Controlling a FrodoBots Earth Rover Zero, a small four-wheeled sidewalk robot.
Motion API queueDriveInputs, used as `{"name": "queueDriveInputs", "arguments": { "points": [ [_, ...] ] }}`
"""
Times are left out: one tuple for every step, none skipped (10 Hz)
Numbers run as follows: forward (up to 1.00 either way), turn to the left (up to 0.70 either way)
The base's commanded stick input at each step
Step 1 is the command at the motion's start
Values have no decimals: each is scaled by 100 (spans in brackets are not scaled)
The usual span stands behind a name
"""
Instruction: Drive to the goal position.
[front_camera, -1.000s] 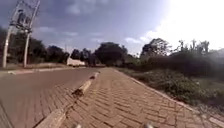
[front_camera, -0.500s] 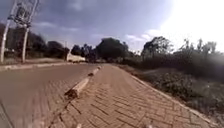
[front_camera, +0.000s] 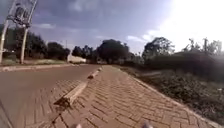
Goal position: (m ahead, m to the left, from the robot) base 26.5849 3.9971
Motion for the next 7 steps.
{"name": "queueDriveInputs", "arguments": {
  "points": [
    [70,0],
    [70,0],
    [70,0],
    [70,0],
    [70,0],
    [70,0],
    [70,0]
  ]
}}
